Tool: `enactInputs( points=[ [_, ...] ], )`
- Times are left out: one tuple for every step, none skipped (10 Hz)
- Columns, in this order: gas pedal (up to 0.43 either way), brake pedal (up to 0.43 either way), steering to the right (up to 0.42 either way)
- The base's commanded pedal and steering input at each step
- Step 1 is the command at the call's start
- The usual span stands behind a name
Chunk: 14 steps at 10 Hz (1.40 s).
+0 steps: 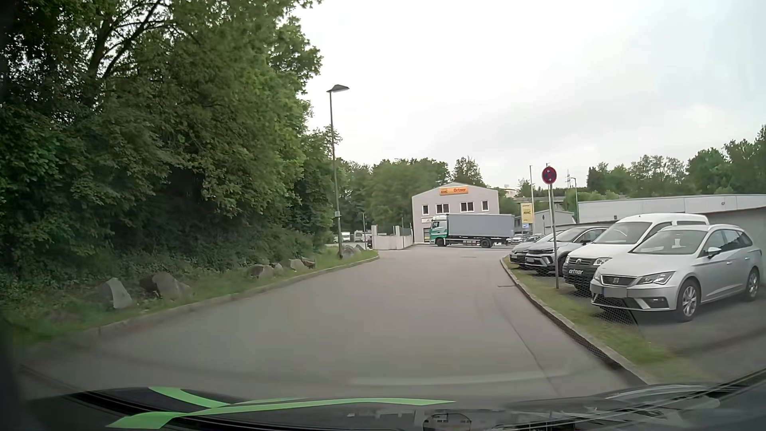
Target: Follow the waypoints while adhering to traffic rules and regulations
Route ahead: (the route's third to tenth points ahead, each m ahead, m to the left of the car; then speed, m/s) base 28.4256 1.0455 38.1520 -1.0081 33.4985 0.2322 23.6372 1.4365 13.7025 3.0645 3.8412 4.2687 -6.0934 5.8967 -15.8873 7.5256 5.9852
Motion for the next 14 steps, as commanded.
enactInputs(
  points=[
    [0.047,0.0,0.023],
    [0.039,0.0,0.023],
    [0.008,0.0,0.024],
    [0.0,0.0,0.025],
    [0.0,0.0,0.026],
    [0.0,0.0,0.026],
    [0.0,0.0,0.026],
    [0.0,0.0,0.026],
    [0.0,0.0,0.026],
    [0.0,0.0,0.025],
    [0.0,0.0,0.025],
    [0.0,0.0,0.025],
    [0.0,0.0,0.025],
    [0.0,0.0,0.025]
  ],
)
